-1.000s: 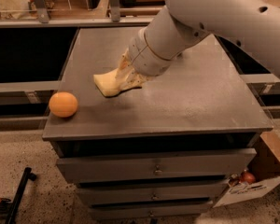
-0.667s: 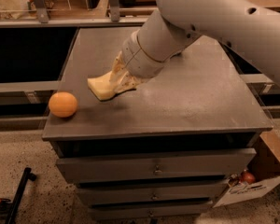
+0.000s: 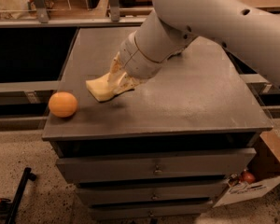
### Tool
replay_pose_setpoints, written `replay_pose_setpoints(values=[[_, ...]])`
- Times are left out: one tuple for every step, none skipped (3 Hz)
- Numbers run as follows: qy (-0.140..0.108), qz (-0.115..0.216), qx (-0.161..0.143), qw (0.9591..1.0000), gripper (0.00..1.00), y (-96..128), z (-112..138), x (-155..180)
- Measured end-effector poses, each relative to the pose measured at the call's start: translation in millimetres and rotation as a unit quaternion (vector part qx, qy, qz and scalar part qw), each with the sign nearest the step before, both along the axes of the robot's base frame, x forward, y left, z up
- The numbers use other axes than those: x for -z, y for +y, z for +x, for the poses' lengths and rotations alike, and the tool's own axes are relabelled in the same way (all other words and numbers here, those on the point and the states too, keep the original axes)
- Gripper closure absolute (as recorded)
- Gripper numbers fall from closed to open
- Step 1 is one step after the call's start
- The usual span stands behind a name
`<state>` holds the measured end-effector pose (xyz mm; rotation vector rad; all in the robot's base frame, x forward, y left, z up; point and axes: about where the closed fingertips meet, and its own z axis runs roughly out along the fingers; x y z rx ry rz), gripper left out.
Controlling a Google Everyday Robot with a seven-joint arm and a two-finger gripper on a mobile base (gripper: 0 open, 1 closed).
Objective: Move sponge near orange
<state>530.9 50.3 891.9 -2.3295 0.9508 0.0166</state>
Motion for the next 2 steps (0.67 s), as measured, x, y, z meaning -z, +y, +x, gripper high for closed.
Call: replay_pose_setpoints(values=[[-0.001,-0.001,-0.001,1.0000,0.13,1.0,-1.0,-0.6],[-0.001,-0.001,-0.002,1.0000,0.00,2.0,-2.2,-1.4]])
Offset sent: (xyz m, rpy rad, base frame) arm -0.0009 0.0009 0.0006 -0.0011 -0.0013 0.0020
